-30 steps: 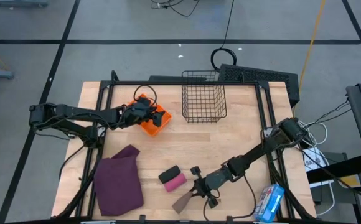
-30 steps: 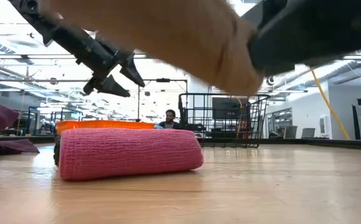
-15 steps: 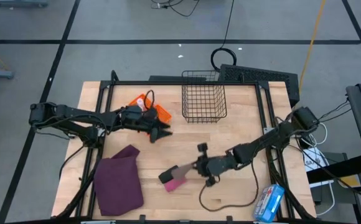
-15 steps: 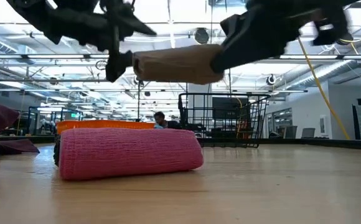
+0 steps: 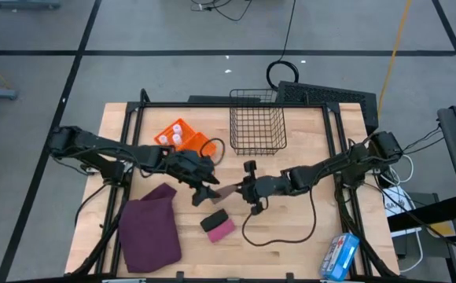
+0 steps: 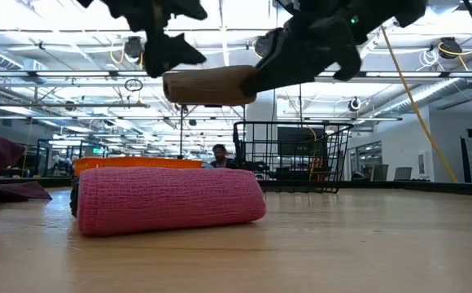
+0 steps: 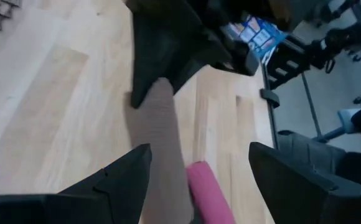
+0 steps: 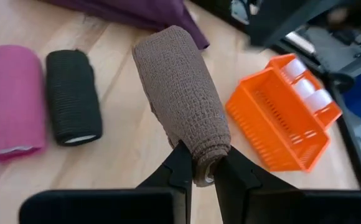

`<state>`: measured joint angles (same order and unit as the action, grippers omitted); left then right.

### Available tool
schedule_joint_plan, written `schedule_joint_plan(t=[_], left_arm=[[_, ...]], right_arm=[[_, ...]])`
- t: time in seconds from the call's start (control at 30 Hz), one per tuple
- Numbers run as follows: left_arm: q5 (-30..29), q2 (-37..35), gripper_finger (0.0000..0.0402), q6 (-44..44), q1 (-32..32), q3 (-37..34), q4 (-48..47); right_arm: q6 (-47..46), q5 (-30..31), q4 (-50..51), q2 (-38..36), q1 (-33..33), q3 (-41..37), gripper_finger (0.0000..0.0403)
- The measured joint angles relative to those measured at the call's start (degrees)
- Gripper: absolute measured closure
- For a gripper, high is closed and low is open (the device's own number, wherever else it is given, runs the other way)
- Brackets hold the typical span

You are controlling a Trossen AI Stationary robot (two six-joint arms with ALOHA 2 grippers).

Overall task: Pick & Place Medicine items
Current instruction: Put the brown bandage into the bottom orange basket

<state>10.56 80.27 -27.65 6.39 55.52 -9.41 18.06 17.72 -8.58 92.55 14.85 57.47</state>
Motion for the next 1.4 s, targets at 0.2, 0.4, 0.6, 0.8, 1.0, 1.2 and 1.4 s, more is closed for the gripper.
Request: schedule_joint_plan(t=[0.2,0.4,0.6,0.8,1.0,1.2,1.4], left_arm=[[0.01,3.82,0.0128,0.43,-1.24,1.63,0.15],[0.46,3.76,0.0128,0.43,-2.42,1.6,-1.85],[2.92,3.76,0.0128,0.66,-2.45,1.58,-4.44],[1.32,3.76,0.0129,0.44,-2.59,1.58,-4.53],[-0.58,3.76,0.0198,0.8,-2.51,1.58,-4.2],[-3.25,2.61,0.0356,3.17,-2.51,1.58,-5.62],[-15.73,-4.04,0.0357,3.76,-3.74,1.53,-16.34]], right_arm=[[2.99,0.0,-1.58,0.0,-0.66,0.0,0.0372],[5.56,0.04,-3.0,0.0,-0.66,0.0,0.0371],[7.32,0.11,-5.21,0.01,-0.97,0.0,0.0372],[8.33,-1.32,-7.1,0.0,-1.01,0.0,0.037],[8.11,-0.85,-6.6,0.02,-1.01,0.0,0.0367],[0.53,-0.69,-6.65,-0.19,-0.98,-0.02,0.0314],[-6.02,-2.05,-3.03,-4.26,-0.72,-0.19,0.0271]])
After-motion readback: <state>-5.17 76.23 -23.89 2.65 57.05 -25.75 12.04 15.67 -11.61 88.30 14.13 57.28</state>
